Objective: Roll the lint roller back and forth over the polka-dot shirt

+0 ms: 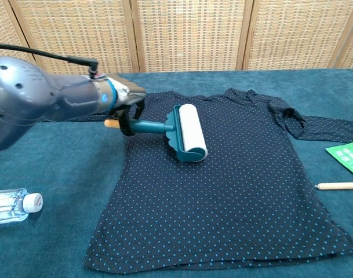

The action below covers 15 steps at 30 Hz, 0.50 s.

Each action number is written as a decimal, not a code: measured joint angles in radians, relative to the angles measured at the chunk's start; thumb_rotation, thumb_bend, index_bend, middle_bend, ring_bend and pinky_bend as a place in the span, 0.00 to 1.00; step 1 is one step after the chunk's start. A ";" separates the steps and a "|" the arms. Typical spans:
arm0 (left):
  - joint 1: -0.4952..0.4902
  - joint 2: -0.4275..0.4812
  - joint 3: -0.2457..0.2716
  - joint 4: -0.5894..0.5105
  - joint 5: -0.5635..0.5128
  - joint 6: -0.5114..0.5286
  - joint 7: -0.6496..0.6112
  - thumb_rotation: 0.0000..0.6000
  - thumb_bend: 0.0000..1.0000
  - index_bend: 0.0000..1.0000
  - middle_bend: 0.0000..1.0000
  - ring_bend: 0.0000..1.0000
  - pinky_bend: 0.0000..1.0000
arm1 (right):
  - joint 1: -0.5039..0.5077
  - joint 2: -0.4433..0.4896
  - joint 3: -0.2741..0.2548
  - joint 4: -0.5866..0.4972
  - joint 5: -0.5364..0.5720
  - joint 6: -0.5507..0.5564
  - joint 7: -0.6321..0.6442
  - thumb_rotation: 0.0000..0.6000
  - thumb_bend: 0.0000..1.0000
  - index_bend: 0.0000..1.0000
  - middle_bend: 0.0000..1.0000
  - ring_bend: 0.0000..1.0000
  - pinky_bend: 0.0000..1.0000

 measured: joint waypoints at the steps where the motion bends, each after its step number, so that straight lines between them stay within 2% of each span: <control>1: -0.008 -0.008 -0.006 0.006 -0.009 0.001 0.007 1.00 0.63 0.92 0.88 0.73 0.70 | 0.000 0.000 0.000 0.001 0.001 -0.001 0.001 1.00 0.01 0.00 0.00 0.00 0.00; 12: -0.088 -0.125 -0.068 0.126 -0.102 -0.008 0.094 1.00 0.63 0.92 0.88 0.73 0.70 | 0.005 -0.001 0.004 0.017 0.015 -0.020 0.014 1.00 0.01 0.00 0.00 0.00 0.00; 15: -0.089 -0.131 -0.071 0.132 -0.101 -0.009 0.100 1.00 0.63 0.92 0.88 0.73 0.70 | 0.005 -0.002 0.003 0.019 0.015 -0.021 0.013 1.00 0.01 0.00 0.00 0.00 0.00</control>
